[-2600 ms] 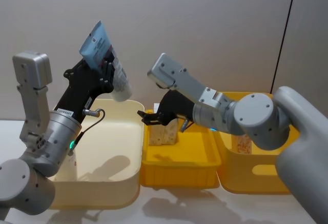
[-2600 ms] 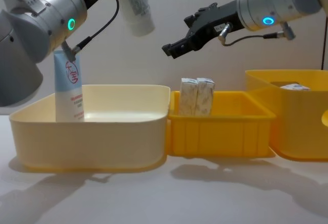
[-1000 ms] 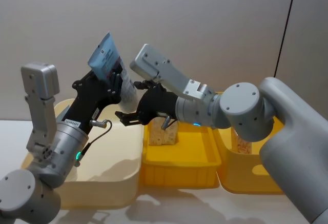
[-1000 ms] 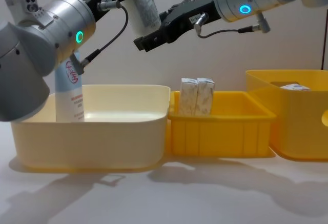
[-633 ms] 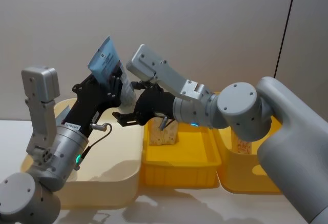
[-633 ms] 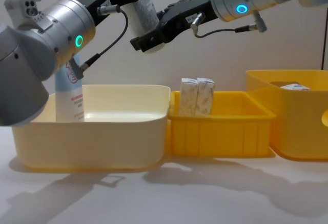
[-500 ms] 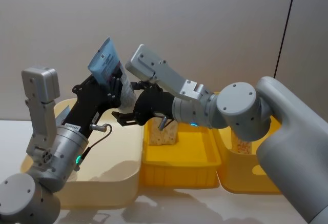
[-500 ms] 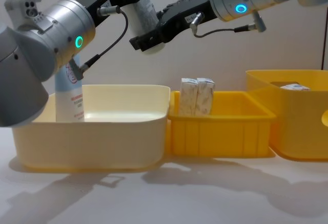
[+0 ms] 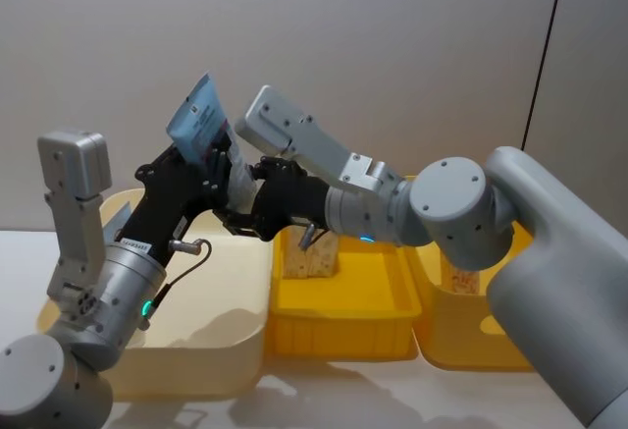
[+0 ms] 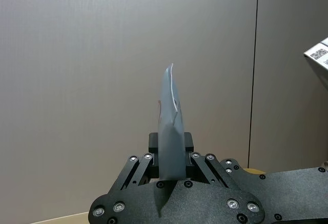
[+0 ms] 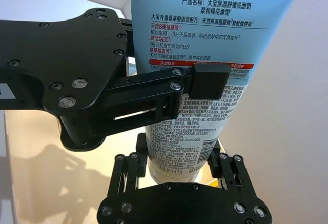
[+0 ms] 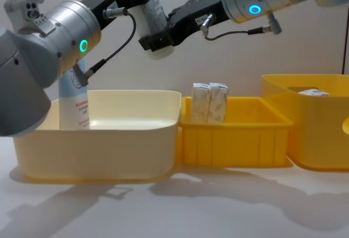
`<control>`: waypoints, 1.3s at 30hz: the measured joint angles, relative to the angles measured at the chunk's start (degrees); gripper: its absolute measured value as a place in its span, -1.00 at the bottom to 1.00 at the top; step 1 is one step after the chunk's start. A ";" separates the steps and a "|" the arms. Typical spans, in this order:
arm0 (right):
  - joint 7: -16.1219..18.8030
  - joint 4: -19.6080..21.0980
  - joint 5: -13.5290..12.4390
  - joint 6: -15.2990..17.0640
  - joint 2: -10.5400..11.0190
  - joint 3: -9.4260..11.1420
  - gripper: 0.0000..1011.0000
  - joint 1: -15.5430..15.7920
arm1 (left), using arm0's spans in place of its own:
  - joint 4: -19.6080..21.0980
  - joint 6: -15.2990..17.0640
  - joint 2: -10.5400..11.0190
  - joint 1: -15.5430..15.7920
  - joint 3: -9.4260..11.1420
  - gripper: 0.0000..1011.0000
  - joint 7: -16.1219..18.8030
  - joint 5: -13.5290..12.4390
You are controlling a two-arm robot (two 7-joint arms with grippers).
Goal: Bimanual collaborative sorting of washing and personal care products
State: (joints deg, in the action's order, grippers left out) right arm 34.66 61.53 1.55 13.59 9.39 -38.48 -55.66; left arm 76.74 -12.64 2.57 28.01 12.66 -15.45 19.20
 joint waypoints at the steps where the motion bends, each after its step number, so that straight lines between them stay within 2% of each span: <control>1: 0.00 0.00 0.00 0.00 0.00 0.00 0.31 0.00 | 0.01 0.01 0.00 -0.01 0.00 -0.51 0.01 0.00; 39: -0.06 0.00 -0.01 0.00 -0.08 -0.02 0.30 -0.04 | 0.09 0.12 0.04 -0.12 0.00 -0.50 0.02 0.01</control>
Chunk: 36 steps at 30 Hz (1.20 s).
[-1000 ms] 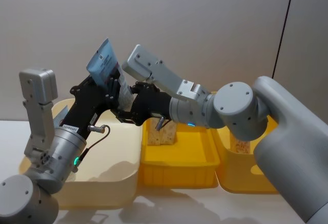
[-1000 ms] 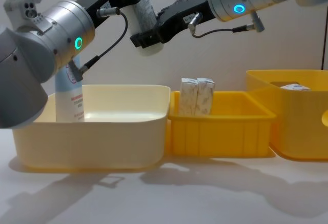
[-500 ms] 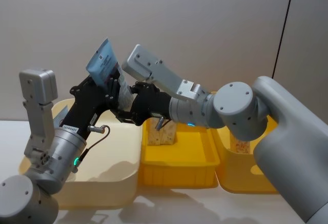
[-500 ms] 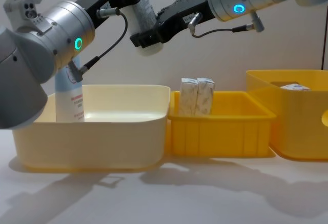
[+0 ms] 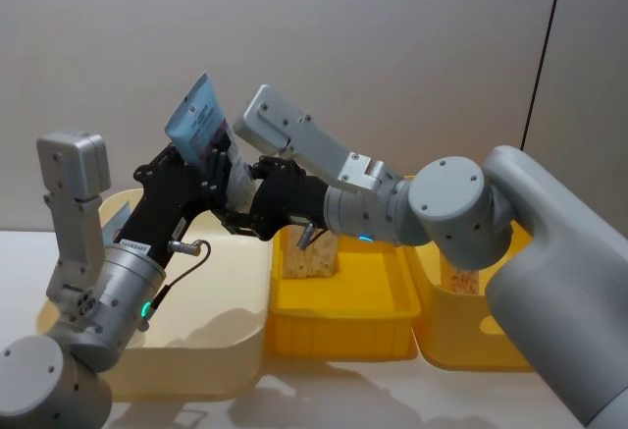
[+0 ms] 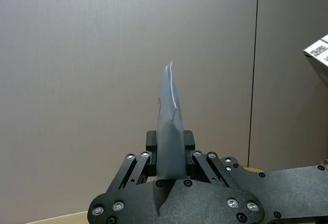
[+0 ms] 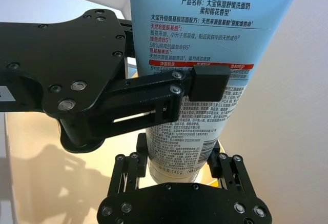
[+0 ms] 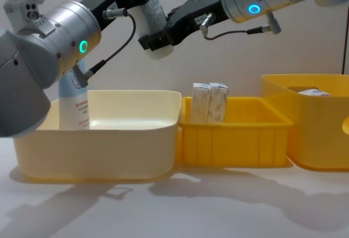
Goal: Bimanual collaborative sorting of washing and personal care products
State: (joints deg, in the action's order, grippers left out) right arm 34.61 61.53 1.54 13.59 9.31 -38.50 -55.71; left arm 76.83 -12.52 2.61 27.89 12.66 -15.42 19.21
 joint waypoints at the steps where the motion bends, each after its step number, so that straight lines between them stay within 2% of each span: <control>1: 0.00 0.00 0.00 0.00 0.00 0.00 0.30 0.00 | 0.00 0.00 0.01 0.00 0.00 -0.43 0.00 0.00; 8: 0.00 0.00 0.00 0.00 0.00 0.00 0.30 0.00 | 0.00 0.01 0.01 0.00 0.00 -0.01 0.00 0.00; 9: 0.00 0.00 0.00 0.00 0.00 0.00 0.30 0.00 | -0.01 0.01 0.01 0.00 0.00 0.10 0.00 0.00; 17: 0.01 0.00 0.00 0.00 0.00 0.00 0.30 0.00 | -0.01 0.00 0.00 0.00 0.00 0.50 0.00 0.00; 18: 0.01 0.00 0.00 0.00 0.00 0.00 0.30 0.00 | -0.01 -0.01 0.00 0.00 0.01 0.65 0.00 0.00; 19: 0.01 0.00 0.00 0.00 0.00 0.00 0.30 0.00 | -0.01 -0.01 0.00 0.00 0.01 0.65 0.00 0.00; 20: 0.01 0.01 0.00 0.00 0.00 0.00 0.30 0.00 | 0.00 -0.01 0.00 0.00 0.00 0.76 0.00 0.00; 22: 0.01 0.00 0.00 0.00 0.01 -0.01 0.30 0.00 | 0.00 -0.01 0.00 0.00 0.00 0.86 0.00 0.00; 26: -0.02 0.01 0.00 -0.15 0.08 0.06 0.30 0.01 | 0.00 -0.01 0.00 0.00 0.00 0.98 0.00 0.00; 36: -1.77 1.10 -0.36 -0.13 1.47 2.03 0.30 0.75 | 0.00 -0.01 0.00 0.00 0.00 0.98 0.00 0.00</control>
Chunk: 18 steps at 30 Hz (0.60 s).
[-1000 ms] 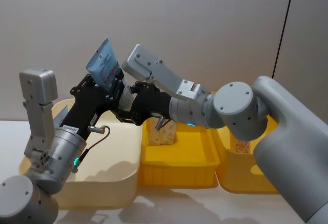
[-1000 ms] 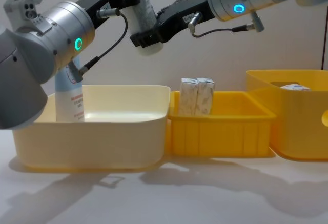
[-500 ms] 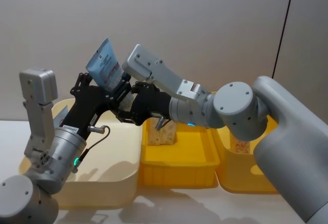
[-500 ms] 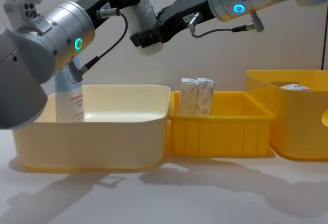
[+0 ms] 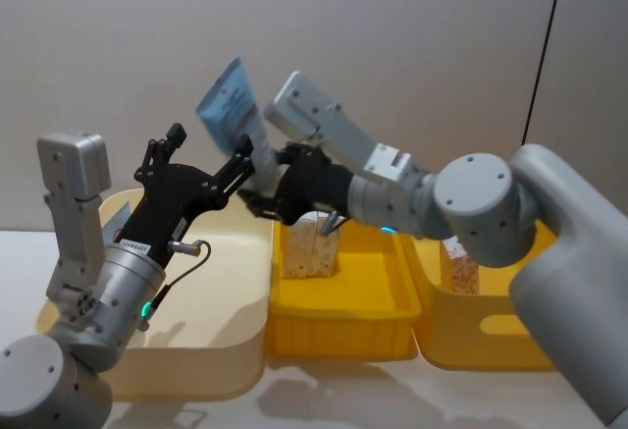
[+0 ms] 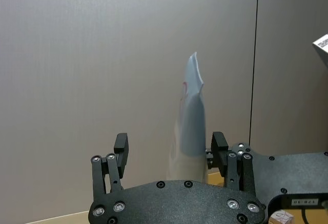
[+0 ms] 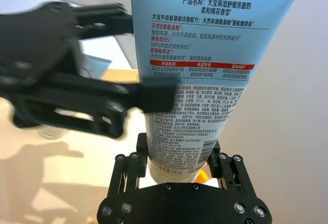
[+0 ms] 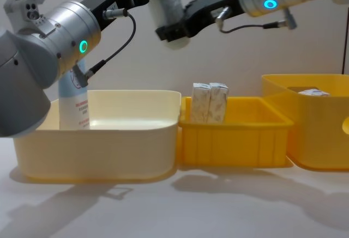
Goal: Bimanual collaborative sorting of washing and personal care products
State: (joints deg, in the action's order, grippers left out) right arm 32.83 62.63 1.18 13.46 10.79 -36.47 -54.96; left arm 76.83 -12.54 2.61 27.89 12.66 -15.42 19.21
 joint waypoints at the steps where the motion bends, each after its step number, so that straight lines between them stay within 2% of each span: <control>1: -0.40 0.27 0.00 0.27 0.33 0.39 0.30 0.13 | 0.00 0.00 0.00 0.00 0.00 0.98 0.00 0.00; 7: -2.15 1.54 0.14 1.81 1.62 1.85 0.30 0.72 | 0.00 0.00 0.00 0.00 0.00 0.98 0.00 0.00; 18: -6.45 3.71 1.78 7.13 3.78 4.55 0.30 1.81 | 0.00 0.00 0.00 0.00 0.00 0.98 0.00 0.00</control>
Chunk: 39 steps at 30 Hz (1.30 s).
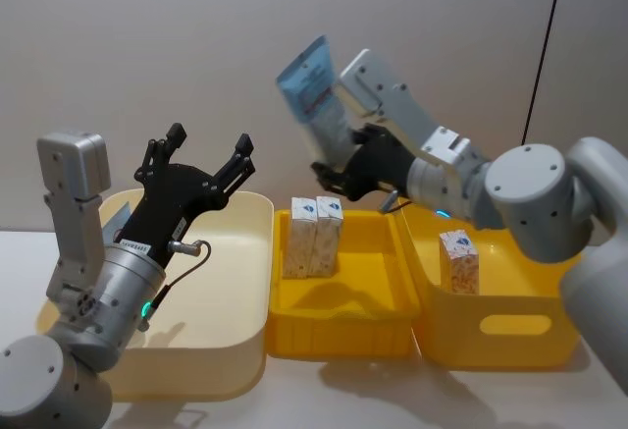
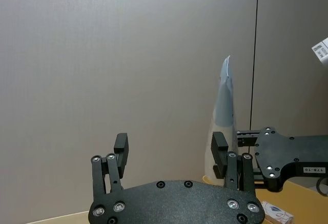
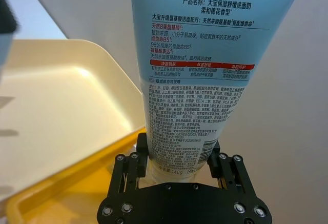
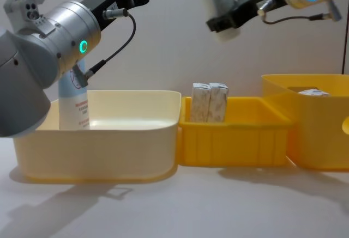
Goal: Bimanual collaborative sorting of washing and personal care products
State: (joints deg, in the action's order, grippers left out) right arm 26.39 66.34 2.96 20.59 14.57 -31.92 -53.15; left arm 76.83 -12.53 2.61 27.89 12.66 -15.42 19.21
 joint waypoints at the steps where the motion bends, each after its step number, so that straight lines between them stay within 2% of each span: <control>1: -0.36 0.10 0.14 0.41 0.11 0.15 0.30 0.04 | 0.00 0.00 0.00 0.00 0.00 0.98 0.00 0.00; 14: -4.84 0.42 2.85 8.09 1.92 2.43 0.30 0.00 | 0.00 0.00 0.00 0.00 0.00 0.98 0.00 0.00; 23: -6.30 -1.71 4.83 14.32 3.16 3.34 0.30 -1.66 | 0.00 0.00 0.00 0.00 0.00 0.98 0.00 0.00; 34: -4.18 -8.14 7.31 21.44 4.72 2.34 0.30 -6.36 | 0.00 0.00 0.00 0.00 0.00 0.98 0.00 0.00; 39: -0.77 -12.81 8.52 23.52 5.16 0.59 0.31 -9.79 | 0.00 0.00 0.00 0.00 0.00 0.98 0.00 0.00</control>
State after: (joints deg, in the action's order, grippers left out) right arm 25.62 53.52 11.49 44.11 19.73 -31.33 -62.93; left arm 76.83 -12.53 2.61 27.89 12.66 -15.42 19.21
